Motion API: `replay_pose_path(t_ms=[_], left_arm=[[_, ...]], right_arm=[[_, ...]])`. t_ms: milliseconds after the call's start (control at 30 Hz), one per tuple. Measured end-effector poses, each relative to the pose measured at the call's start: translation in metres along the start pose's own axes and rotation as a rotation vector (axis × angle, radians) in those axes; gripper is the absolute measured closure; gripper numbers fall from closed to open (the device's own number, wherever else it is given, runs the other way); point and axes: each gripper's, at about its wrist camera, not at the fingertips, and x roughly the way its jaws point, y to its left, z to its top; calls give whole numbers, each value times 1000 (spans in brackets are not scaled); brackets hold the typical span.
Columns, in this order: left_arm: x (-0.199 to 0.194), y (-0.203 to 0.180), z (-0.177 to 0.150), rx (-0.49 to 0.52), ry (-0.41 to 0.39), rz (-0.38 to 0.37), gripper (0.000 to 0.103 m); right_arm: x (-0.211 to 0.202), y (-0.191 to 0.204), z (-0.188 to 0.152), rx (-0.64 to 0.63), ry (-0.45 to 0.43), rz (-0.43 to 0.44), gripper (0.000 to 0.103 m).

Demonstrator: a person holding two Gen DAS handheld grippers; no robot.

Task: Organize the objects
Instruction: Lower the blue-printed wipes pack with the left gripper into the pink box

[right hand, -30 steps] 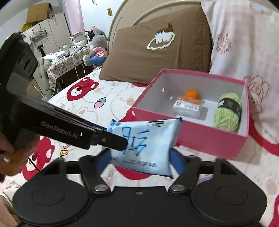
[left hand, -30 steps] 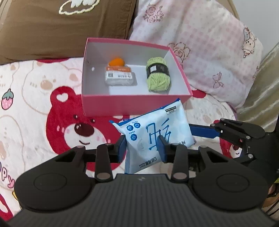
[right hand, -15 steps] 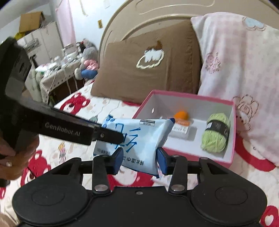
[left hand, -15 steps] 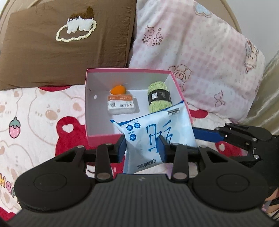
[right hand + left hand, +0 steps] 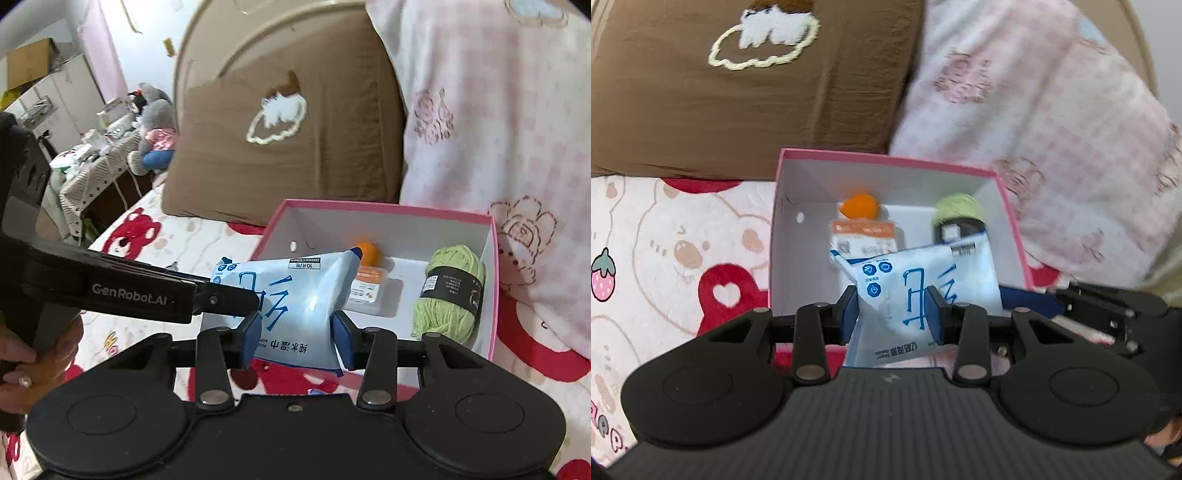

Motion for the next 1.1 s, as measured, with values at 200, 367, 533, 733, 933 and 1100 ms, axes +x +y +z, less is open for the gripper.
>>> replay_pose_path(t_ms=[200,367,533,733,933,1100], left_arm=[[43,6,11,14,71,45,66],[61,18,6,-32,86,41,66],[73,22,4,-41,109,47,67],[83,25,2,-45,130,67,66],[97,29,2,-66,155,91,66],[113,32,0,-85,176,116,66]], right_arm=[[49,-25,9,55,65,-9,55],[67,-38,-1,109,102,14,55],[79,-48,-7,149,125,39,55],[91,-50,-11,145,149,40,55],[108,-55,-17,166,176,45,55],[123,-63,-20,179,195,43,55]])
